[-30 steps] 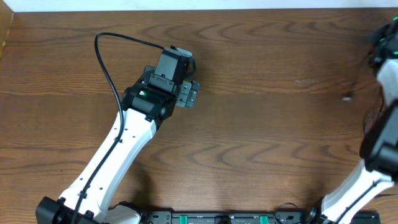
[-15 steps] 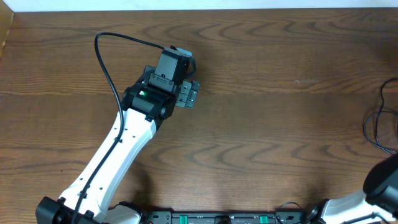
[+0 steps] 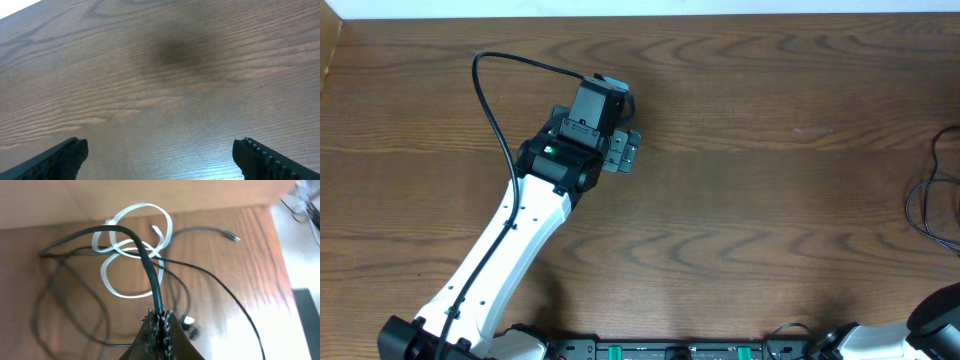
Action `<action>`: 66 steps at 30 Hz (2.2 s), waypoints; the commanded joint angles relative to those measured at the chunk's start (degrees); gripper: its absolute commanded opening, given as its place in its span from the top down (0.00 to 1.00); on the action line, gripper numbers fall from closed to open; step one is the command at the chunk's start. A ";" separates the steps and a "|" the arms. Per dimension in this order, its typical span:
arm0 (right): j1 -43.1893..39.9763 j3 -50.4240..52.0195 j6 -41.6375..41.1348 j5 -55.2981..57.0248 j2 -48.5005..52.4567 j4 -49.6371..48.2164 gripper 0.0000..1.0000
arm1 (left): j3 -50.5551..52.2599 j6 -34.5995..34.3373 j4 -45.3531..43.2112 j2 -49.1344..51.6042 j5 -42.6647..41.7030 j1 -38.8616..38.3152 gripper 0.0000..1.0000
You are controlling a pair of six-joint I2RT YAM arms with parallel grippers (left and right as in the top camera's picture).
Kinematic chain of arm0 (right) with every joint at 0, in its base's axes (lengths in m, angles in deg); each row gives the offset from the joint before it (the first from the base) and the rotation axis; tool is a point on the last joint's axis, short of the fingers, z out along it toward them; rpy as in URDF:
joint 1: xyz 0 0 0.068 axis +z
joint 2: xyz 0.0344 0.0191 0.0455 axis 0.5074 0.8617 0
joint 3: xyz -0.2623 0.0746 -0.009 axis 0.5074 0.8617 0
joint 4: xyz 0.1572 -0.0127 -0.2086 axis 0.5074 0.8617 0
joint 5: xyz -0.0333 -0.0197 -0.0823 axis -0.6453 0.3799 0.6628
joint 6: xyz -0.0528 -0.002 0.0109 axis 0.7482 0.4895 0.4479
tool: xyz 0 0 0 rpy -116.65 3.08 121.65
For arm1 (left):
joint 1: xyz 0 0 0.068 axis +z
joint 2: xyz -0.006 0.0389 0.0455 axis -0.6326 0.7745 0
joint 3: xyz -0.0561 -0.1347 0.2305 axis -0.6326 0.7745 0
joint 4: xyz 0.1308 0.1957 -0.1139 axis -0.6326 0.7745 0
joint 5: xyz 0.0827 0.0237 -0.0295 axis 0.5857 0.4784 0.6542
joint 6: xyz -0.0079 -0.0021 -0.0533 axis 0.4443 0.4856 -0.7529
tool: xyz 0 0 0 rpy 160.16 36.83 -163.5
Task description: Untangle cables
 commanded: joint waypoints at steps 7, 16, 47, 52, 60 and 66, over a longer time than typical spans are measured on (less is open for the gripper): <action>-2.19 7.52 3.21 -14.47 -0.04 -6.12 0.01 | -0.09 -0.09 0.39 0.17 -0.33 0.13 0.02; 1.90 8.02 22.82 -25.03 -0.76 -17.38 0.01 | -0.09 -0.11 0.66 0.17 -0.33 0.13 0.02; 13.00 8.09 22.38 -19.74 -57.72 2.23 0.01 | 0.81 -11.15 8.28 -43.65 29.81 0.09 0.02; 15.47 8.09 22.16 -22.16 -67.01 1.79 0.01 | 0.81 -11.52 9.90 -52.72 31.34 0.09 0.02; 18.29 11.52 30.58 -33.22 -79.36 -2.10 0.01 | 0.81 -15.45 14.99 -65.46 39.78 0.13 0.02; 22.34 17.18 37.92 -45.18 -89.11 2.10 0.01 | 0.79 -16.96 19.85 -73.94 43.15 0.52 0.02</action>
